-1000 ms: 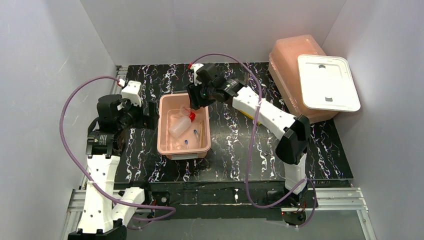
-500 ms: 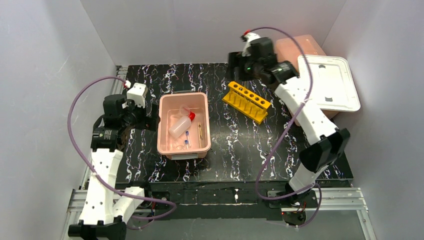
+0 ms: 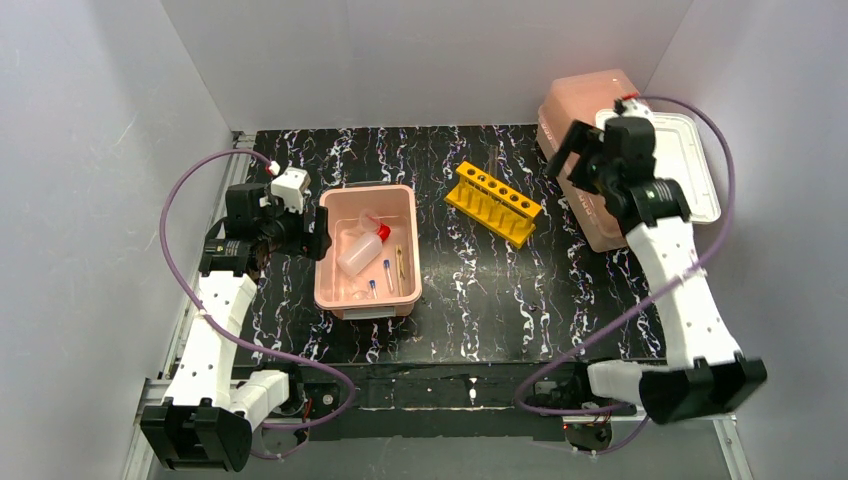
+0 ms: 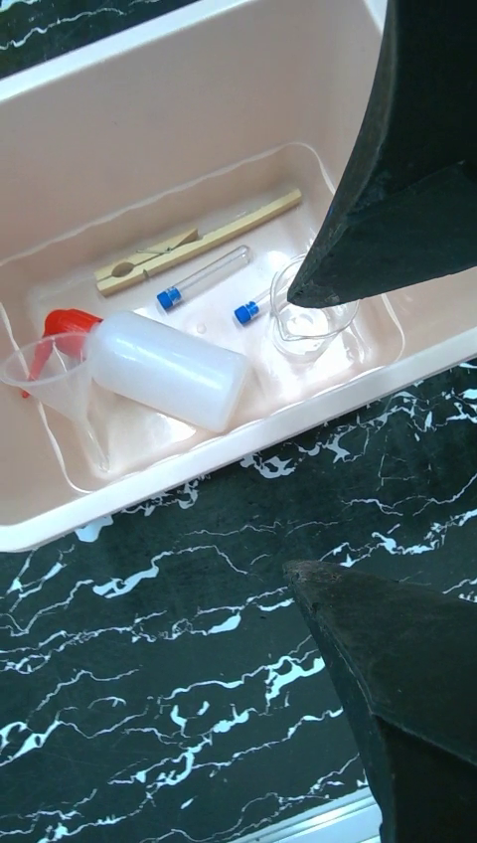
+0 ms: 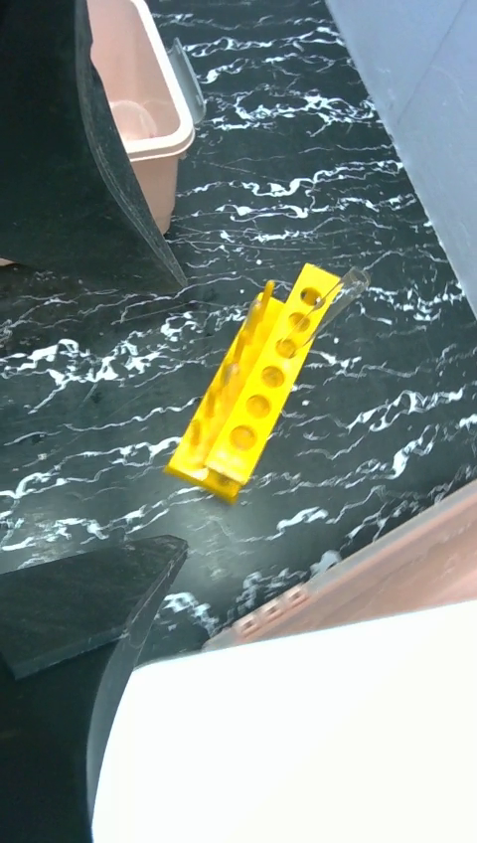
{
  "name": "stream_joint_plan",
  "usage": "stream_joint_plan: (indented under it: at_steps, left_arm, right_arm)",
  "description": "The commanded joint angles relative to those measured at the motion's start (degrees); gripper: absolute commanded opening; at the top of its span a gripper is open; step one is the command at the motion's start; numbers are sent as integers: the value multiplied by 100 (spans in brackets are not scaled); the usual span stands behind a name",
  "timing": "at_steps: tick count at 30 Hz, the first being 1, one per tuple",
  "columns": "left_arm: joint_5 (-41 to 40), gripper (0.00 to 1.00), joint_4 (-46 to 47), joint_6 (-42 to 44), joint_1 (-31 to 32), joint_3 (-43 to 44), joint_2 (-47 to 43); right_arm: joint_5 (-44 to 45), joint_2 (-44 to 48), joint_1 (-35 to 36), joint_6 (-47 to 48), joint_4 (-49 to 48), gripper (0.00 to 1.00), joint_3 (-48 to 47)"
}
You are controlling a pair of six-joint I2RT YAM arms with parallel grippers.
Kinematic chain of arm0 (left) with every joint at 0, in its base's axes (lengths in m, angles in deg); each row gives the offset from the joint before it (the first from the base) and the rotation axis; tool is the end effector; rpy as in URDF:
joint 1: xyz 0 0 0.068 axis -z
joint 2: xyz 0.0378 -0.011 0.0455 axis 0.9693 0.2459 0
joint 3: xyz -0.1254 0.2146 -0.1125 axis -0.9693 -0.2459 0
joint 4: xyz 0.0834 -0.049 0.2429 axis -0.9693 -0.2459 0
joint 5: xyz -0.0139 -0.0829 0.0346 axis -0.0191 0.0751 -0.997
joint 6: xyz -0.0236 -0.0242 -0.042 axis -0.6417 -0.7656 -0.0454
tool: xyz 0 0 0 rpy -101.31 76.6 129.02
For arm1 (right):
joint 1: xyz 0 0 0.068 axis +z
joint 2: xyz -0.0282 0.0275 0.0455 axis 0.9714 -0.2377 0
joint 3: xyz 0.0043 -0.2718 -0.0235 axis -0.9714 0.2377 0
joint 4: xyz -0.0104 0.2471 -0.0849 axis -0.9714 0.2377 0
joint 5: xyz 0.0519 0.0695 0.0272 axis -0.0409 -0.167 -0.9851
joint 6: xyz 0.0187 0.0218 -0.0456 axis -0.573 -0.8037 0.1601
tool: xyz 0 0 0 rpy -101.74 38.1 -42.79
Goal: Organize the chemistry lab equipment
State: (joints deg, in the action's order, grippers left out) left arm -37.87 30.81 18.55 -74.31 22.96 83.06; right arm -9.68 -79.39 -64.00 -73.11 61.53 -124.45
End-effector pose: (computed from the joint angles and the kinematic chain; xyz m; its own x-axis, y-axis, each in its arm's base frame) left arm 0.2135 -0.0153 0.3390 -0.5081 0.1632 -0.8457 0.3408 0.9399 -0.0234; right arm 0.2691 0.0511 0.4275 -0.4045 0.3427 -0.8479 0.1601 0.9394 0.3033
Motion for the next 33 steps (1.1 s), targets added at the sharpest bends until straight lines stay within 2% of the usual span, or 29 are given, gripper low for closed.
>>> stream_joint_plan:
  at_steps: [1, 5, 8, 11, 15, 25, 29, 33]
  left_arm:
    - [301, 98, 172, 101, -15, 86, -15]
    - [414, 98, 264, 90, -16, -2, -47]
    - [396, 98, 347, 47, -20, -59, -27]
    - [323, 98, 306, 27, -22, 6, -4]
    - [226, 98, 472, -16, -22, -107, -28]
    - [657, 97, 378, -289, -22, -399, 434]
    - [685, 94, 376, -112, -15, -516, 646]
    - [886, 86, 324, 306, -14, -532, 875]
  right_arm:
    - [300, 1258, -139, -519, -167, 98, 732]
    - [-175, 1864, -355, -733, 13, 98, 1031]
    - [-142, 1953, -463, -730, 222, 98, 1019]
    - [252, 1748, -478, -445, 448, 98, 781]
    - [774, 1411, -478, -122, 228, 91, 717]
    - [1069, 1058, -478, 298, -45, 84, 464]
    - [1128, 926, -478, 403, -138, 83, 414]
    - [1005, 746, -477, 416, -173, 83, 308]
